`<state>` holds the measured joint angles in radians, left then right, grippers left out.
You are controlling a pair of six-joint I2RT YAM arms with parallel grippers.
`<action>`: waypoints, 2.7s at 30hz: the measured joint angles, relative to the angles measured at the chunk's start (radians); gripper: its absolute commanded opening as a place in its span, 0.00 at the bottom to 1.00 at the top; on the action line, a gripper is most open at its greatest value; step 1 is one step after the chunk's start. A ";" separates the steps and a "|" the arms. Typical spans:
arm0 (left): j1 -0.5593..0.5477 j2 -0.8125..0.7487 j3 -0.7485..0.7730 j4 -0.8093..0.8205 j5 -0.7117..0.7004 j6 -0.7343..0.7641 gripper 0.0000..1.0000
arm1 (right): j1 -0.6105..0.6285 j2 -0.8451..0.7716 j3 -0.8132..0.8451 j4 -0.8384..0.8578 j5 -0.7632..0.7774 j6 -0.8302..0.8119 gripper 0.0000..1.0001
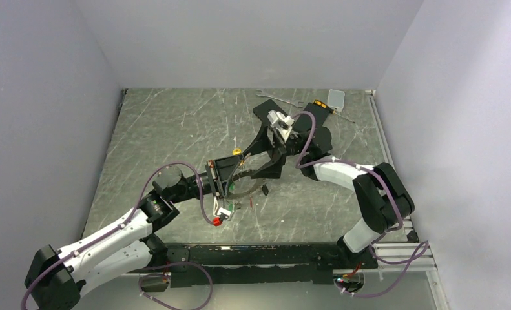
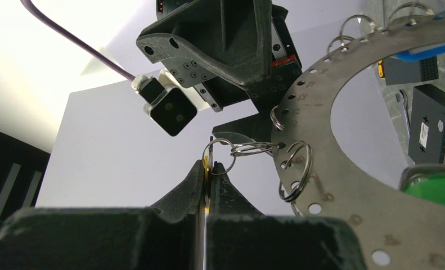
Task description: Remove the keys from the keyring
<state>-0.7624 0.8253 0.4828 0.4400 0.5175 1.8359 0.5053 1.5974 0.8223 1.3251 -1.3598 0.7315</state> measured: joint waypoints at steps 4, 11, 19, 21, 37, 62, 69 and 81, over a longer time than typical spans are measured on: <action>0.000 -0.001 0.000 -0.003 0.000 0.000 0.00 | 0.019 0.000 0.000 -0.002 0.001 -0.012 0.78; 0.000 -0.001 0.000 -0.006 -0.004 0.000 0.00 | 0.042 0.000 0.000 -0.018 0.001 -0.035 0.66; 0.000 0.013 0.001 -0.010 -0.022 -0.002 0.00 | 0.068 0.000 0.000 -0.052 0.001 -0.077 0.56; 0.000 0.017 0.004 -0.012 -0.023 -0.005 0.00 | 0.073 0.000 0.000 -0.066 0.002 -0.090 0.49; 0.000 0.009 0.008 -0.034 -0.065 -0.019 0.02 | 0.071 0.000 0.001 -0.136 0.043 -0.127 0.00; 0.005 -0.238 -0.053 -0.299 0.164 0.216 0.47 | -0.129 -0.043 0.148 -0.435 0.123 -0.248 0.00; 0.001 -0.193 0.139 -0.582 -0.061 -0.200 0.51 | -0.165 -0.112 0.250 -0.757 0.092 -0.497 0.00; 0.216 0.336 0.786 -1.079 -0.159 -1.364 0.86 | -0.058 -0.149 0.508 -1.639 0.650 -1.371 0.00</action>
<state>-0.5465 1.1610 1.2690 -0.6388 0.3588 0.4721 0.4477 1.4483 1.3304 -0.3138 -0.7094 -0.6399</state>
